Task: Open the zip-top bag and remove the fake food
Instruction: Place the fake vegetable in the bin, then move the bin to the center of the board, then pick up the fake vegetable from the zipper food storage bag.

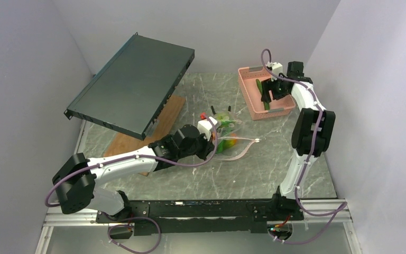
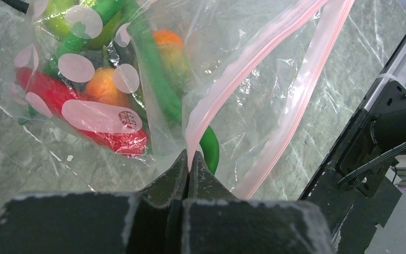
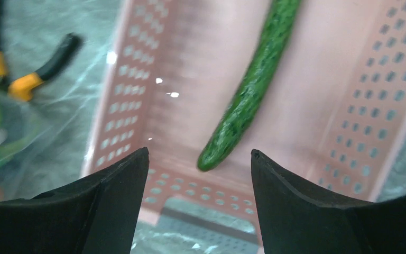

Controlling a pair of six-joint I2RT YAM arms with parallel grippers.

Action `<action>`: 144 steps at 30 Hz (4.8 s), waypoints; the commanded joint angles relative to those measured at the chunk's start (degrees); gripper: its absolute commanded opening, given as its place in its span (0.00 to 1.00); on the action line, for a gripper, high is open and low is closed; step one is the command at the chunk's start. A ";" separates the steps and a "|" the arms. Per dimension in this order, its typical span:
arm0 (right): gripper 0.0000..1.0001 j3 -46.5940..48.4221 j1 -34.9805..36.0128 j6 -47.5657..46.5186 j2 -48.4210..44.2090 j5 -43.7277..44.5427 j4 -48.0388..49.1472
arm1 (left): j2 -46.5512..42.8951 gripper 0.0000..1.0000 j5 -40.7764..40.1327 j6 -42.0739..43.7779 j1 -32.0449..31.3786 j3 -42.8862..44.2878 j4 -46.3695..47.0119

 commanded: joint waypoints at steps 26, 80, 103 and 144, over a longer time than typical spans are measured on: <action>0.21 -11.28 0.09 -10.84 -7.82 -1.89 -7.56 | 0.23 0.00 1.48 2.28 -1.53 2.70 0.68; 0.14 -59.72 -0.23 4.17 -65.39 -32.83 18.19 | 16.82 0.00 3.32 -8.21 -8.03 32.51 -8.73; 0.42 -47.99 2.04 -55.56 -56.28 -41.21 -27.61 | 14.92 0.00 8.79 -7.92 -6.19 25.67 -4.82; 0.59 -63.59 13.96 -78.66 -59.70 -40.71 -11.24 | 8.54 0.00 13.41 -14.37 -7.28 15.97 5.42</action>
